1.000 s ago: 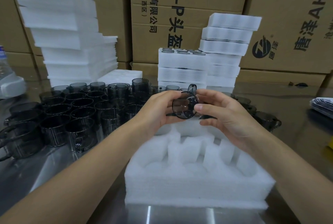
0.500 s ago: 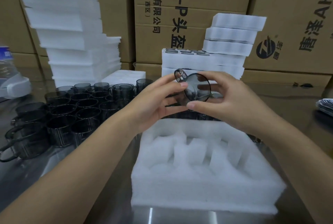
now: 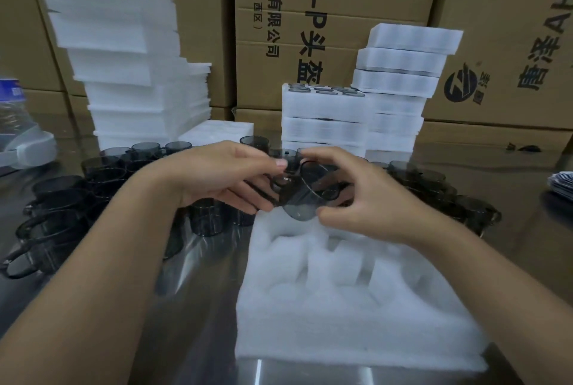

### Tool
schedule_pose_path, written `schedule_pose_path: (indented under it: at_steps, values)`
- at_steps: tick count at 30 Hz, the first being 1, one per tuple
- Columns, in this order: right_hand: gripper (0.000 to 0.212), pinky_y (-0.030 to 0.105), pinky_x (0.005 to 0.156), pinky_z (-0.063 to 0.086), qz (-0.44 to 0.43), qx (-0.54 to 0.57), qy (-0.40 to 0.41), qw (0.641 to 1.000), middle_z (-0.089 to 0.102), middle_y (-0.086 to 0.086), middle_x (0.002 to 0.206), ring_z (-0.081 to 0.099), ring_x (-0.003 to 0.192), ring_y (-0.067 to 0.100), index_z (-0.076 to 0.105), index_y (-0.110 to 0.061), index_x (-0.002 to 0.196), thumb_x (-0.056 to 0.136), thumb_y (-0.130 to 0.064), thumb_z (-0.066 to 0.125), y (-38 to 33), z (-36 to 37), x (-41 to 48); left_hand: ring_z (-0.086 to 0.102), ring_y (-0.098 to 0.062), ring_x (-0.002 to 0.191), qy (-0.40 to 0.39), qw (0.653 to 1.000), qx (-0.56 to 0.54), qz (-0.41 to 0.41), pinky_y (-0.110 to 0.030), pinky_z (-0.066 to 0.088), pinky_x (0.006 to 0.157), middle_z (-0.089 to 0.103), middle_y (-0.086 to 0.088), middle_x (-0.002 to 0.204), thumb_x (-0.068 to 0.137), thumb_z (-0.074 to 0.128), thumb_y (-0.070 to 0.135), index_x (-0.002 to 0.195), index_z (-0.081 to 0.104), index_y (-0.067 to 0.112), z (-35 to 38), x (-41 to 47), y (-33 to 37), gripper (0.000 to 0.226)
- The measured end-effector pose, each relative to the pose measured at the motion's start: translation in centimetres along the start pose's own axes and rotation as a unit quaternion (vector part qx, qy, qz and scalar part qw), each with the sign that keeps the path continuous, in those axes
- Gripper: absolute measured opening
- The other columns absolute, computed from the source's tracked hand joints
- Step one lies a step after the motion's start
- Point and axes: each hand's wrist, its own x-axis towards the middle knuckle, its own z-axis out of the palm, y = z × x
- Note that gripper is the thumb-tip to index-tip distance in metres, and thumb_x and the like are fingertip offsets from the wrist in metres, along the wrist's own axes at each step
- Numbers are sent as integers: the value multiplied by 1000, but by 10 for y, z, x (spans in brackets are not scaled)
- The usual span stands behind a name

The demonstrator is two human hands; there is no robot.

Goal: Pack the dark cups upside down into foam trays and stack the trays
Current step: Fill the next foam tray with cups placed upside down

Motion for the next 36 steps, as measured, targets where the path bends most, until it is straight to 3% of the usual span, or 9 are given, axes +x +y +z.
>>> schedule_pose_path:
  at_steps: [2, 6, 13, 20, 23, 28, 31, 36]
  values:
    - [66, 24, 80, 54, -5, 19, -5, 1000, 57, -21, 119, 64, 99, 8, 50, -40, 130, 76, -8, 68, 1, 4, -2, 73, -21, 86, -24, 999, 22, -18, -23, 57, 66, 75, -5, 96, 59, 73, 54, 80, 77, 24, -3, -3, 0, 37]
    - [57, 25, 87, 53, -1, 72, -24, 997, 58, -12, 121, 59, 109, -1, 58, -30, 125, 79, 2, 64, 2, 6, -2, 73, -20, 85, -63, 994, 63, -58, -20, 55, 64, 75, -6, 95, 60, 80, 51, 75, 78, 22, -4, -4, 0, 34]
    - [49, 18, 90, 50, 27, 144, -52, 988, 63, -12, 121, 62, 107, -1, 57, -30, 122, 81, -8, 74, 8, 8, -1, 72, -13, 75, -84, 991, 60, -85, -19, 55, 65, 75, -10, 87, 57, 86, 48, 78, 79, 16, -4, -6, 0, 39]
    - [62, 15, 96, 45, 48, 93, -89, 991, 55, -17, 131, 56, 115, -2, 46, -34, 135, 83, -14, 73, 10, 11, 0, 66, -9, 59, -91, 984, 98, -115, -20, 54, 61, 71, -7, 67, 53, 77, 46, 68, 77, 20, 0, -13, 5, 31]
    - [60, 11, 95, 43, 50, 71, -93, 992, 54, -20, 133, 54, 117, -4, 46, -36, 137, 86, -17, 70, 9, 10, 0, 62, -9, 52, -94, 983, 101, -119, -21, 54, 57, 68, -6, 62, 60, 73, 42, 66, 75, 19, 3, -13, 8, 24]
    - [59, 21, 106, 39, 63, 10, -107, 992, 54, -19, 133, 51, 119, -5, 41, -37, 142, 89, -26, 66, 8, 10, -1, 61, -10, 43, -113, 979, 87, -146, -19, 50, 45, 68, -10, 59, 80, 65, 32, 68, 76, 12, 7, -11, 9, 26]
    - [60, 13, 104, 35, 73, 7, -129, 989, 49, -23, 138, 44, 123, -10, 36, -40, 144, 92, -25, 62, 8, 10, -2, 61, -11, 42, -128, 976, 87, -152, -19, 50, 44, 68, -11, 58, 89, 61, 25, 70, 76, 10, 11, -9, 9, 28]
    - [58, 16, 105, 33, 82, -4, -144, 986, 44, -24, 142, 39, 129, -8, 31, -43, 145, 94, -35, 57, 9, 11, -3, 57, -8, 40, -136, 973, 99, -158, -20, 50, 46, 65, -7, 54, 78, 65, 35, 74, 77, 13, 7, -12, 9, 26]
